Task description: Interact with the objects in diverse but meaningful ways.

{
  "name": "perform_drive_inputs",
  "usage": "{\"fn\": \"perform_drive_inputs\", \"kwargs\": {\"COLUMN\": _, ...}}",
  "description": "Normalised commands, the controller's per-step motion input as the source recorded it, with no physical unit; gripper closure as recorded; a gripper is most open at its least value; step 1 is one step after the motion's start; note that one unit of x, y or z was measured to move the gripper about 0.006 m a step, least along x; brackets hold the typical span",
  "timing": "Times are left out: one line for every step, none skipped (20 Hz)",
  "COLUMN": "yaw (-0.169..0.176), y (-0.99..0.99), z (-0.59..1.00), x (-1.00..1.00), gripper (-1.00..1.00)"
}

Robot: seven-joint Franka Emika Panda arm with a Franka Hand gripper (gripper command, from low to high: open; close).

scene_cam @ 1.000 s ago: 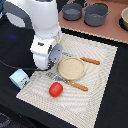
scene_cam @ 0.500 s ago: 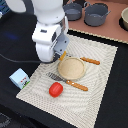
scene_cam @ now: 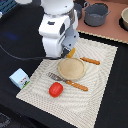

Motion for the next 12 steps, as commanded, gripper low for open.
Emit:
{"fn": "perform_drive_inputs", "kwargs": {"yaw": -0.049, "y": -0.27, "z": 0.18, "x": 1.00, "gripper": 1.00}}
{"fn": "perform_drive_inputs", "kwargs": {"yaw": -0.055, "y": -0.27, "z": 0.12, "x": 1.00, "gripper": 1.00}}
{"fn": "perform_drive_inputs", "kwargs": {"yaw": -0.052, "y": -0.24, "z": 0.11, "x": 1.00, "gripper": 1.00}}
{"fn": "perform_drive_inputs", "kwargs": {"yaw": -0.050, "y": -0.23, "z": 0.11, "x": 1.00, "gripper": 1.00}}
{"fn": "perform_drive_inputs", "kwargs": {"yaw": -0.051, "y": -0.23, "z": 0.04, "x": 1.00, "gripper": 1.00}}
{"fn": "perform_drive_inputs", "kwargs": {"yaw": -0.045, "y": -0.21, "z": 0.00, "x": 1.00, "gripper": 1.00}}
{"fn": "perform_drive_inputs", "kwargs": {"yaw": -0.039, "y": -0.15, "z": 0.00, "x": 0.99, "gripper": 1.00}}
{"fn": "perform_drive_inputs", "kwargs": {"yaw": -0.038, "y": -0.09, "z": -0.06, "x": 0.83, "gripper": 1.00}}
{"fn": "perform_drive_inputs", "kwargs": {"yaw": -0.035, "y": -0.09, "z": -0.12, "x": 0.77, "gripper": 1.00}}
{"fn": "perform_drive_inputs", "kwargs": {"yaw": -0.032, "y": -0.10, "z": -0.15, "x": 0.64, "gripper": 1.00}}
{"fn": "perform_drive_inputs", "kwargs": {"yaw": -0.031, "y": -0.04, "z": -0.11, "x": 0.72, "gripper": 1.00}}
{"fn": "perform_drive_inputs", "kwargs": {"yaw": -0.023, "y": 0.00, "z": -0.13, "x": 0.71, "gripper": 1.00}}
